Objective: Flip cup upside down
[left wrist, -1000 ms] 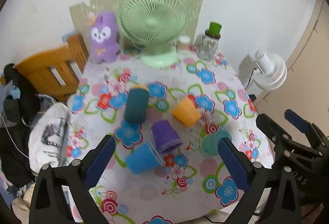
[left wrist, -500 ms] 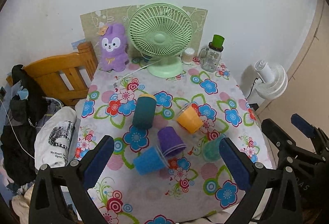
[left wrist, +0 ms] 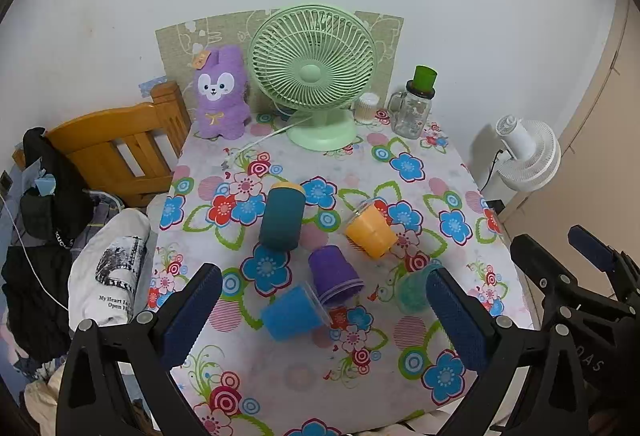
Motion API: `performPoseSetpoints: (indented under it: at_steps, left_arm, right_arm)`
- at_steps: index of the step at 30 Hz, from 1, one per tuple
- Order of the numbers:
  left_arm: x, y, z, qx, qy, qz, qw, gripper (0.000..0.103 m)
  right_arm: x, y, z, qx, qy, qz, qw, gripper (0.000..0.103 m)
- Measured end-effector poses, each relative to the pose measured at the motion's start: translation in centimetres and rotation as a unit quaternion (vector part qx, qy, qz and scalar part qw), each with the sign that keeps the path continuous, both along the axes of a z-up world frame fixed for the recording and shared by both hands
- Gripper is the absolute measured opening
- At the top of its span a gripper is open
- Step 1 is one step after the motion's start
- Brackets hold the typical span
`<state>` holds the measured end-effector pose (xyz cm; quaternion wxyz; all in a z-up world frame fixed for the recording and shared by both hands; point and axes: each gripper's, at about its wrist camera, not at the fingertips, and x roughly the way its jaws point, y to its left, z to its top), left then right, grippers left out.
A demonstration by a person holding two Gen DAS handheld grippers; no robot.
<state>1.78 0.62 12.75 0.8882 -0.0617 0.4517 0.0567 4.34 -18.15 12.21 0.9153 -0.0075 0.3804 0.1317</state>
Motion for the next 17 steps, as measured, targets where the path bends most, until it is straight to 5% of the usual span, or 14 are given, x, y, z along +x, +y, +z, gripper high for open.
performPoseSetpoints:
  at_steps: [17]
  left_arm:
    - [0.2,0.9,-1.0,-0.001,0.017,0.001,0.9999,0.103]
  right_arm:
    - [0.5,0.8,-1.2,-0.006,0.021,0.003,1.0,0.095]
